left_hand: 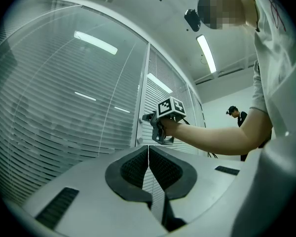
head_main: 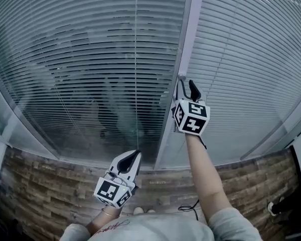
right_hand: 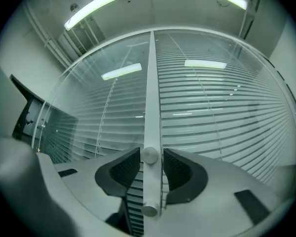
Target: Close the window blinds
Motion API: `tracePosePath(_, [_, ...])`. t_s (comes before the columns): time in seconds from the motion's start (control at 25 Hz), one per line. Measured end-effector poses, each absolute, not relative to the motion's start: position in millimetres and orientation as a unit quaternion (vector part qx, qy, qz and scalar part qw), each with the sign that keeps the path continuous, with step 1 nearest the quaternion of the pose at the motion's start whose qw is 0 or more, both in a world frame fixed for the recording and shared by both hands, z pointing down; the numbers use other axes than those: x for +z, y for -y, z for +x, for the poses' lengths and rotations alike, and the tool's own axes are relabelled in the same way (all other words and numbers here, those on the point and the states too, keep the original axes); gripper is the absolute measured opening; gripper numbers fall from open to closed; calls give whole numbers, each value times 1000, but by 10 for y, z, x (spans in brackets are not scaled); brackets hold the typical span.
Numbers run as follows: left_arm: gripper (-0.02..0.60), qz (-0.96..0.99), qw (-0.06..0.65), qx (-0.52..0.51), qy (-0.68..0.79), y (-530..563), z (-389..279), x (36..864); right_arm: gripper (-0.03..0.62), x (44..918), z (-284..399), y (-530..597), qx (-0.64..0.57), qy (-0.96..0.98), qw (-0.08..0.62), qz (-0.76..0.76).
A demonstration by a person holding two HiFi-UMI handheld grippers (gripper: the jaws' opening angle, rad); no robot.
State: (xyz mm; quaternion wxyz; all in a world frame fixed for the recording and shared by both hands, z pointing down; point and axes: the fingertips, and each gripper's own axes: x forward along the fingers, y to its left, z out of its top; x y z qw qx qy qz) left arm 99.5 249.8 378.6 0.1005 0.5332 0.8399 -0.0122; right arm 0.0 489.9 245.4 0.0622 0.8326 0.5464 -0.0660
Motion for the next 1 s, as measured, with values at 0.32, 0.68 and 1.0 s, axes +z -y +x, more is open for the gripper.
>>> tracePosePath(0.32, [18, 551, 95, -11, -829, -2500, 1153, 3805, 132, 2469, 107, -5207, -61, -597, 47, 798])
tracePosePath(0.68, [18, 554, 95, -13, -827, -2514, 1196, 3897, 131, 2484, 160, -5142, 78, -566, 273, 774])
tracePosePath(1.0, [18, 550, 101, -1, -829, -2542, 1136, 3862, 132, 2501, 252, -5124, 251, -461, 497, 691])
